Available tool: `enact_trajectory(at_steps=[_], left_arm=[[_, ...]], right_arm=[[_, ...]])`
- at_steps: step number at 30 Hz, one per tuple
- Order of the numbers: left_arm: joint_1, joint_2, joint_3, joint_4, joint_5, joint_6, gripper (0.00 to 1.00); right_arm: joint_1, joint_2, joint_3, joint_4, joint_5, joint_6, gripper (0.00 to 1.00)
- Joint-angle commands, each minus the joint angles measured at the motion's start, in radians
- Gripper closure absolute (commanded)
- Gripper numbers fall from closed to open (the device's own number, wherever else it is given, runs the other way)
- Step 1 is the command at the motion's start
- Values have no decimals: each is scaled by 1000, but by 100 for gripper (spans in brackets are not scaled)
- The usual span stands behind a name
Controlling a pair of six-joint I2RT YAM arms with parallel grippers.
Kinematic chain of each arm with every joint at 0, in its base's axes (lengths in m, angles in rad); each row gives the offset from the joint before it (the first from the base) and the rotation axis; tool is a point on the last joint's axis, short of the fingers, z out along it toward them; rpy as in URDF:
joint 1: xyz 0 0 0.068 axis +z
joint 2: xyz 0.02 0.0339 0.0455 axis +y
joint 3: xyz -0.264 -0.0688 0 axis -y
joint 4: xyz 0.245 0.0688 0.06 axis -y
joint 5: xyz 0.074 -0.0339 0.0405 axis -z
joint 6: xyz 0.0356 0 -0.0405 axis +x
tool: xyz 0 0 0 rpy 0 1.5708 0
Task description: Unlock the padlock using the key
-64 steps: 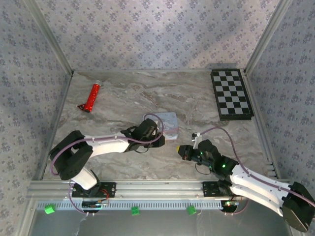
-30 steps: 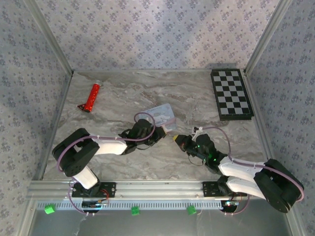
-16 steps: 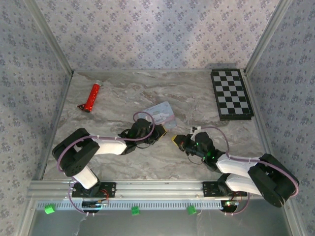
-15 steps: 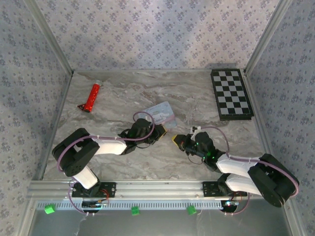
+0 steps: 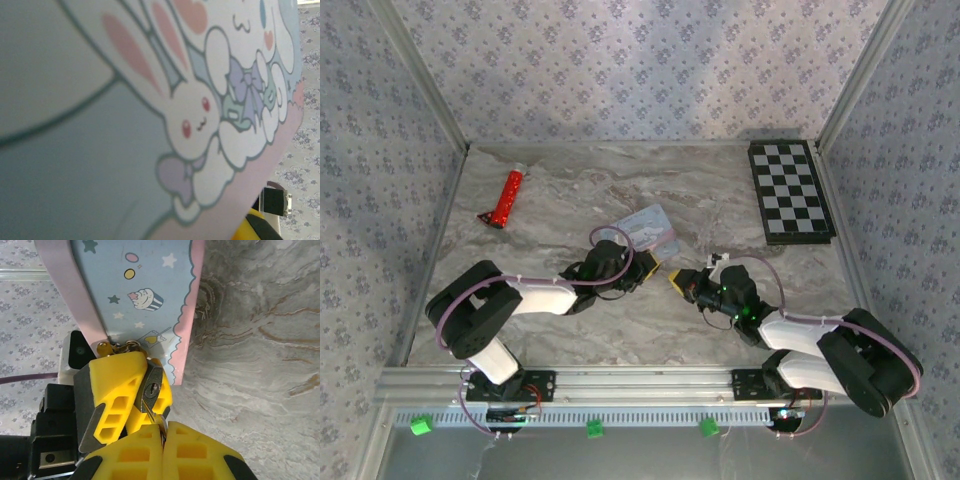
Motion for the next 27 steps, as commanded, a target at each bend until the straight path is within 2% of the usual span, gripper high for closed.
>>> enact_trajectory(at_steps=[1, 27], left_arm=[[1, -45, -8, 91, 24, -32, 100], [-5, -53, -20, 139, 31, -71, 100]], right_arm=[[-7, 4, 28, 35, -18, 11, 100], [-6, 9, 32, 18, -13, -10, 100]])
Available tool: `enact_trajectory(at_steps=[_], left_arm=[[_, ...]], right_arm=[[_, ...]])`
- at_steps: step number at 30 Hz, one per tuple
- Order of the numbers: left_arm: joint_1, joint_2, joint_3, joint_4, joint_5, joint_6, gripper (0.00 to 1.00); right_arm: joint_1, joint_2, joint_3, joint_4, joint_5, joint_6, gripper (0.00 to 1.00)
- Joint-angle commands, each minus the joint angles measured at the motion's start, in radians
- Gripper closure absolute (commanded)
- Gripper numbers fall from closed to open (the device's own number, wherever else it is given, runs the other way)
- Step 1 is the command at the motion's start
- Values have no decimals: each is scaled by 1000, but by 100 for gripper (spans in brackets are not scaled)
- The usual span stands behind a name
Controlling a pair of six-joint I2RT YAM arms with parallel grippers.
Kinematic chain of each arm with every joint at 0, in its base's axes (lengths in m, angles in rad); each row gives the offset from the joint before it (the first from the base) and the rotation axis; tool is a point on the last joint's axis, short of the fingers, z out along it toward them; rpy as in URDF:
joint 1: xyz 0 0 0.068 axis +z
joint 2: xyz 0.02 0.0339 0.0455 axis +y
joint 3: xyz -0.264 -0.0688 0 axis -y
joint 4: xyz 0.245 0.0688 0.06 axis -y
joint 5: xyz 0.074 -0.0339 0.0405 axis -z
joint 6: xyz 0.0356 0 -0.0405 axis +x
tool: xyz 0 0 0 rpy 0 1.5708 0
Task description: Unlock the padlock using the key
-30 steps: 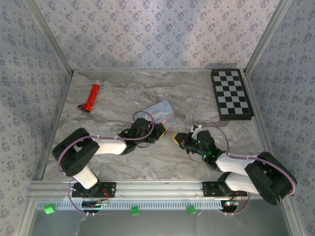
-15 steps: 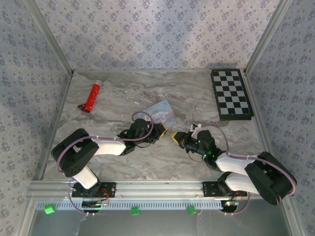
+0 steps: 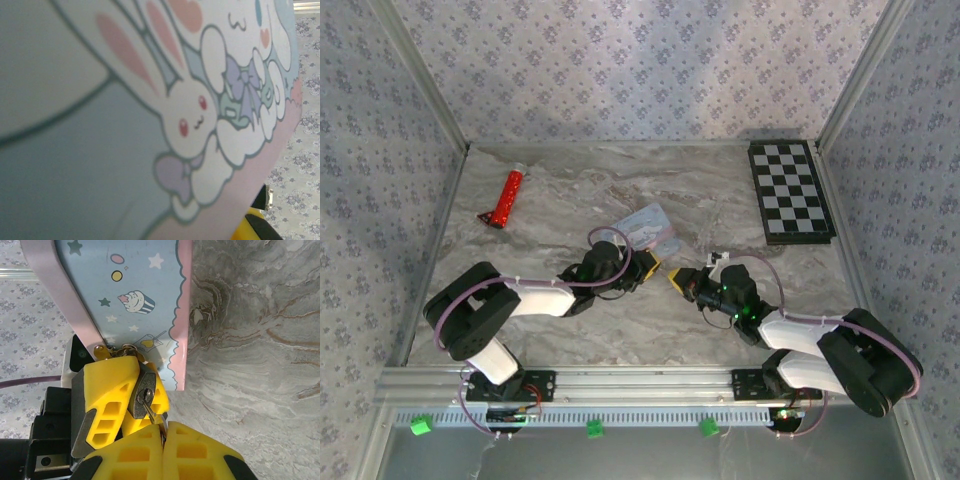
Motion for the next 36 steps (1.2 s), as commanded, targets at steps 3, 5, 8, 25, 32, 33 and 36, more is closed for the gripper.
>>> enact_trajectory(at_steps=[3, 5, 8, 25, 32, 33, 36], left_arm=[[-11, -40, 2, 86, 25, -23, 100], [-14, -41, 1, 88, 23, -24, 100], [-19, -42, -5, 102, 19, -33, 100], [-38, -41, -8, 128, 2, -47, 100], [-40, -40, -16, 134, -6, -48, 100], [-40, -39, -16, 134, -6, -50, 100], [-40, -37, -13, 133, -4, -49, 100]], right_arm=[[-6, 16, 30, 20, -13, -6, 100], [-5, 21, 33, 25, -15, -5, 100], [-5, 26, 31, 28, -11, -3, 100], [-8, 83, 10, 141, 13, 71, 100], [-10, 89, 9, 168, 21, 77, 100], [-11, 83, 8, 160, 21, 75, 100], [-14, 60, 5, 134, 27, 67, 100]])
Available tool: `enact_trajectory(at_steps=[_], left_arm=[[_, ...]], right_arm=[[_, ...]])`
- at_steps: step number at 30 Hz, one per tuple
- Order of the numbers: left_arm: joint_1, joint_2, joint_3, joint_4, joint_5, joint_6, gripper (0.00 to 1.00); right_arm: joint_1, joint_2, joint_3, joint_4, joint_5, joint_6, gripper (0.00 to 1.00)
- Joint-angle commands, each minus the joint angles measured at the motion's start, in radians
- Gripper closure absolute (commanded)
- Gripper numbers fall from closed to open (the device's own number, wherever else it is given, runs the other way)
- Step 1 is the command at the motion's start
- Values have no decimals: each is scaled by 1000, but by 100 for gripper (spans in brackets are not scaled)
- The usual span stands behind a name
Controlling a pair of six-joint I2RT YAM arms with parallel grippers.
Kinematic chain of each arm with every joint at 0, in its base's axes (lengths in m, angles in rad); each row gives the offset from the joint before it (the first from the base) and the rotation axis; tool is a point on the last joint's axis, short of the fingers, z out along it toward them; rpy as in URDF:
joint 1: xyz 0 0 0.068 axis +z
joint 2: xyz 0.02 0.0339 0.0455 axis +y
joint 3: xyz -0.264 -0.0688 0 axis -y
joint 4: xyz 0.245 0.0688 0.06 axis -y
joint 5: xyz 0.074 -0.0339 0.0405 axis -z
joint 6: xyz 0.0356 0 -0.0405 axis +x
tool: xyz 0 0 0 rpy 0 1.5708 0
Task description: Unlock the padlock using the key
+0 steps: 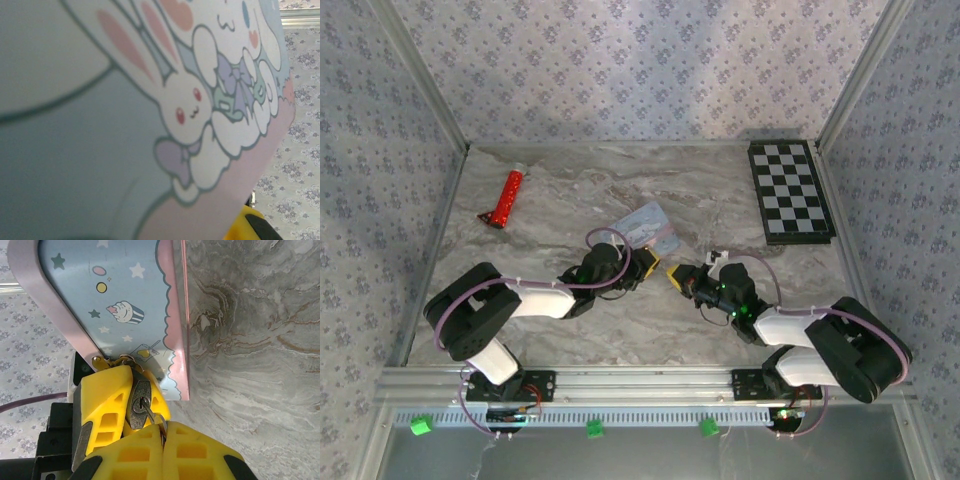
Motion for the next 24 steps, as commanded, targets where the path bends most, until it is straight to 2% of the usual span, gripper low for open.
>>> enact_trajectory(at_steps=[1, 8, 24], left_arm=[[-27, -36, 1, 81, 52, -22, 100], [-27, -38, 2, 76, 52, -22, 100], [-65, -26, 56, 125, 65, -48, 100]], right_arm=[[-9, -33, 1, 15, 23, -5, 100], [-16, -70, 4, -33, 29, -19, 100], [2, -40, 36, -13, 21, -16, 100]])
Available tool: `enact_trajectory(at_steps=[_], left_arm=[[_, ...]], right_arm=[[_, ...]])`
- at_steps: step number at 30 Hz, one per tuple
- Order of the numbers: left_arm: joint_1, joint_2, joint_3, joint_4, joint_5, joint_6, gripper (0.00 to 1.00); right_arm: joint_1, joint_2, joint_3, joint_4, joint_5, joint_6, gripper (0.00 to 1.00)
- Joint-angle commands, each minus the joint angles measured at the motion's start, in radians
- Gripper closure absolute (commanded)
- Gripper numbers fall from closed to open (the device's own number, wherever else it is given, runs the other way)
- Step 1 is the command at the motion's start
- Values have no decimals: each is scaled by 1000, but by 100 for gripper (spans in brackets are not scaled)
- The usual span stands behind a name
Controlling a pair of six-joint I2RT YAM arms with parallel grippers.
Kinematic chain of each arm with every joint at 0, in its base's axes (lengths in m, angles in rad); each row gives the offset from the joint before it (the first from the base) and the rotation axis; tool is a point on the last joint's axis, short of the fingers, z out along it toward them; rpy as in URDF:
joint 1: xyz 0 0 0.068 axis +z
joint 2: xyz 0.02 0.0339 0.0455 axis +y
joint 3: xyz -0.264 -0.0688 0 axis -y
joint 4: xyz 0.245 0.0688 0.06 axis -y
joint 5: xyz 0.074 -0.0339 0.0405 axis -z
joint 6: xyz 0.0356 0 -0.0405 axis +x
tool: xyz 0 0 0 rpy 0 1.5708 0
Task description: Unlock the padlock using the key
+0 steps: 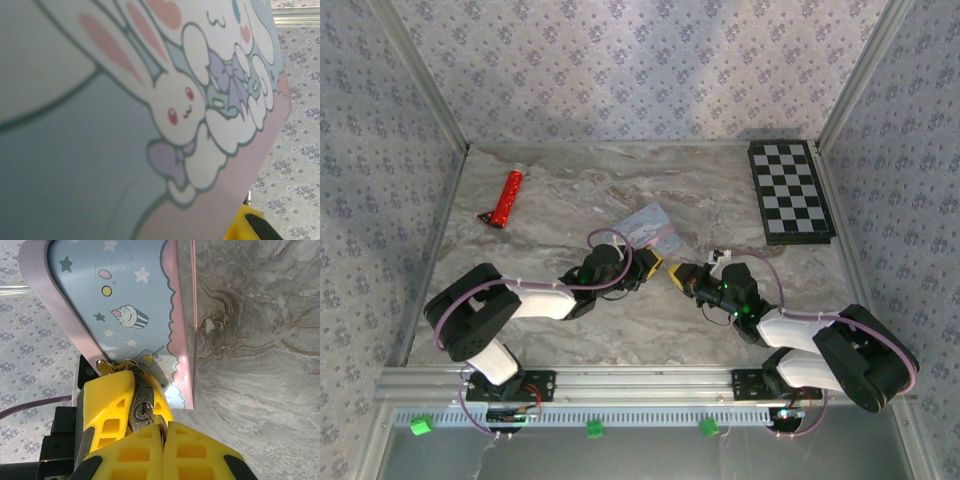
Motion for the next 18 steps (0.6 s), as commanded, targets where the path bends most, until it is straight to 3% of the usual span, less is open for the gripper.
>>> enact_trajectory(at_steps=[1, 11, 18], left_arm=[[-47, -25, 56, 103, 78, -22, 100], [-61, -31, 56, 107, 66, -22, 100], [-64, -38, 39, 99, 51, -20, 100]], right_arm=[[8, 14, 35, 34, 13, -10, 100], [5, 75, 21, 161, 11, 72, 100], [-12, 45, 13, 128, 29, 76, 100]])
